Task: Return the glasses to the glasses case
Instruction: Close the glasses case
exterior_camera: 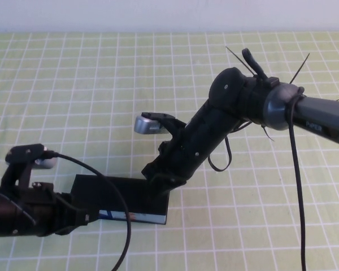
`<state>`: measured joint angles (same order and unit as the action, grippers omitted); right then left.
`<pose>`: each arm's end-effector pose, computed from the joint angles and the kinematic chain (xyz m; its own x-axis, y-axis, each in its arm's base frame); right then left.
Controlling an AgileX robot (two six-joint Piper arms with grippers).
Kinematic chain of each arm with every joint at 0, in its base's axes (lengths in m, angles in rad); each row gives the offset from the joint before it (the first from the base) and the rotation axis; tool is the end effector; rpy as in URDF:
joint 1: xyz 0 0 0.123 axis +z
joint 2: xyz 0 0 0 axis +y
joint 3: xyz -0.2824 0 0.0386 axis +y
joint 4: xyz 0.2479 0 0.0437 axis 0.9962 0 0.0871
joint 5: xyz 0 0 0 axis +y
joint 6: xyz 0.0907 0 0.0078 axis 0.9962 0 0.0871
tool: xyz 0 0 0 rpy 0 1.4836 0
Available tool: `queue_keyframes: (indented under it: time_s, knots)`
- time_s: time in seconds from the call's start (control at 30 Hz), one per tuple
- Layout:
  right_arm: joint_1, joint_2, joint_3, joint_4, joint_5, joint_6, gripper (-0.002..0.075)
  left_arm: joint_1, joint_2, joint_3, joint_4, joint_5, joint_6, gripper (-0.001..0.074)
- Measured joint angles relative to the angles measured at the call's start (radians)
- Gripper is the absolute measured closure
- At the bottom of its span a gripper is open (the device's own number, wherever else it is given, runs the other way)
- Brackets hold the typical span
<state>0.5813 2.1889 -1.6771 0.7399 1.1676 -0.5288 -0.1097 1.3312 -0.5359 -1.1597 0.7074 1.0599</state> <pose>0.3364 0.2886 0.1764 -0.7289 -0.6514 -0.2107 -0.6267 0.5109 0.5884 0.2051 -0.0772 0.1971 -0.8520 0.1018 -0.5135 0.3975 0.7642 -0.5079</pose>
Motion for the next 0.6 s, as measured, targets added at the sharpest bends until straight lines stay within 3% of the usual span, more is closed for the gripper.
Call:
queue_keyframes:
  time_s: [0.2,0.6]
  knots:
    - [0.019,-0.020,-0.002,-0.033,-0.019,0.023,0.0743,0.000,-0.271,0.010,0.015,-0.022,0.006,0.0736]
    - [0.030,-0.336,0.066,-0.314,-0.088,0.195,0.0743,0.002,-0.984,0.246,0.001,-0.350,-0.011,0.0736]
